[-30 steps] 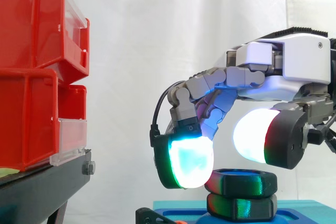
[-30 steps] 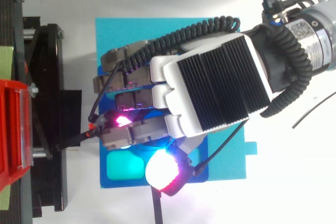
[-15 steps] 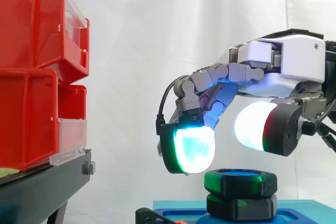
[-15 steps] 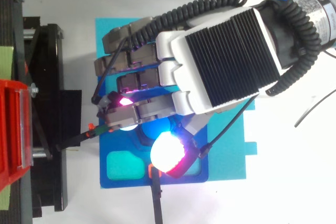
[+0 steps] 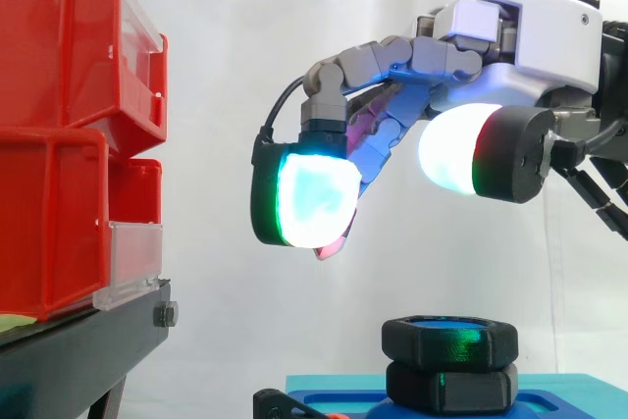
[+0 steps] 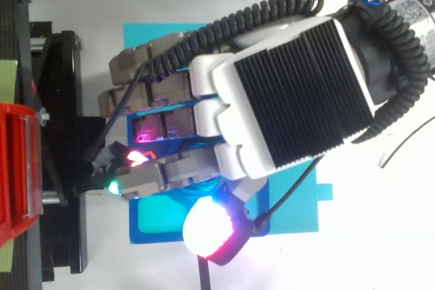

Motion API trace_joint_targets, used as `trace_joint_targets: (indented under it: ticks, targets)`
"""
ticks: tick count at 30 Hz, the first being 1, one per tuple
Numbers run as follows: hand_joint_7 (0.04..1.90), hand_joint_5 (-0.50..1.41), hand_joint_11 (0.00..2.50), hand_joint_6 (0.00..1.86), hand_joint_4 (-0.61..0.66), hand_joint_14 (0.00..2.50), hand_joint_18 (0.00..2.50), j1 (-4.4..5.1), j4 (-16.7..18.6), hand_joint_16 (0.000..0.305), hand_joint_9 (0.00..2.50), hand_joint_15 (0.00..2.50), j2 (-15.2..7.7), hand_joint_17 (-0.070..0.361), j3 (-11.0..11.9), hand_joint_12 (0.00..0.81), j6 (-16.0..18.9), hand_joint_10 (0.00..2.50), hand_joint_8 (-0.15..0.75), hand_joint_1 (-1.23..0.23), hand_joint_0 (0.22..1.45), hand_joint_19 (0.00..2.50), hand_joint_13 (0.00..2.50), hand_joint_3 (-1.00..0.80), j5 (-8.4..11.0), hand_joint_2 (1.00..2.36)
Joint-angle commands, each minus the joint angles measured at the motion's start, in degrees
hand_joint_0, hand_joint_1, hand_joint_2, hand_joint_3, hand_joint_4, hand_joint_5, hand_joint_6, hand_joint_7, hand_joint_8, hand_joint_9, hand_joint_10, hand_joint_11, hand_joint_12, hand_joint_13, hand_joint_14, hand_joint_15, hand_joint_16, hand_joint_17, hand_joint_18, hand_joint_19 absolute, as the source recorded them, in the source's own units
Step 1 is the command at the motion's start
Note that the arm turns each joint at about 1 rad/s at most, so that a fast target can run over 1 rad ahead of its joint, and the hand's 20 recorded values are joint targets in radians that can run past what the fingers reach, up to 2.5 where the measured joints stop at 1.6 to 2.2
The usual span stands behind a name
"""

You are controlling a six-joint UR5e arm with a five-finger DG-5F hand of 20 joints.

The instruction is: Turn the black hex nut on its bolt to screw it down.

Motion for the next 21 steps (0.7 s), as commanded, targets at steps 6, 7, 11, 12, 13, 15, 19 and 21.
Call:
trace_joint_targets:
  ticks: [6,7,11,12,13,15,19,21]
  targets:
    - [0.99,-0.05,0.30,0.50,0.25,0.01,0.52,1.96,-0.91,0.058,0.98,0.19,-0.05,0.130,-0.09,0.395,-0.09,0.01,0.324,-0.24,0.41,0.56,0.64,-0.50,2.42,1.00]
    - [0.99,-0.05,0.30,0.50,0.26,0.01,0.52,2.14,-1.00,0.059,0.97,0.19,-0.05,0.132,-0.09,0.397,-0.09,0.01,0.322,-0.24,0.40,0.55,0.63,-0.50,2.42,1.00]
    - [0.98,-0.05,0.28,0.50,0.29,0.01,0.49,2.40,-1.18,0.063,0.95,0.16,-0.05,0.143,-0.35,0.420,-0.09,0.01,0.338,-0.28,0.36,0.53,0.59,-0.50,2.42,1.00]
    - [0.97,-0.05,0.27,0.50,0.29,0.01,0.49,2.49,-1.09,0.066,0.96,0.15,-0.05,0.148,-0.44,0.431,-0.09,0.01,0.345,-0.28,0.34,0.53,0.58,-0.50,2.42,1.00]
    - [0.98,-0.05,0.27,0.50,0.30,0.01,0.49,2.57,-1.00,0.066,0.96,0.15,-0.05,0.150,-0.70,0.434,-0.09,0.01,0.345,-0.27,0.33,0.53,0.58,-0.50,2.42,1.00]
    - [0.98,-0.05,0.26,0.50,0.30,0.01,0.48,2.57,-0.91,0.068,0.95,0.15,-0.05,0.152,-1.23,0.439,-0.09,0.01,0.349,-0.26,0.32,0.52,0.57,-0.50,2.42,1.00]
    - [0.98,-0.05,0.27,0.50,0.31,0.01,0.49,2.57,-0.48,0.067,0.94,0.14,-0.05,0.151,-3.43,0.438,-0.09,0.01,0.352,-0.27,0.32,0.51,0.57,-0.50,2.33,1.00]
    - [0.98,-0.05,0.27,0.50,0.30,0.01,0.49,2.57,0.67,0.066,0.94,0.15,-0.05,0.150,-3.60,0.435,0.00,0.01,0.347,-0.29,0.33,0.52,0.57,-0.50,2.42,1.00]
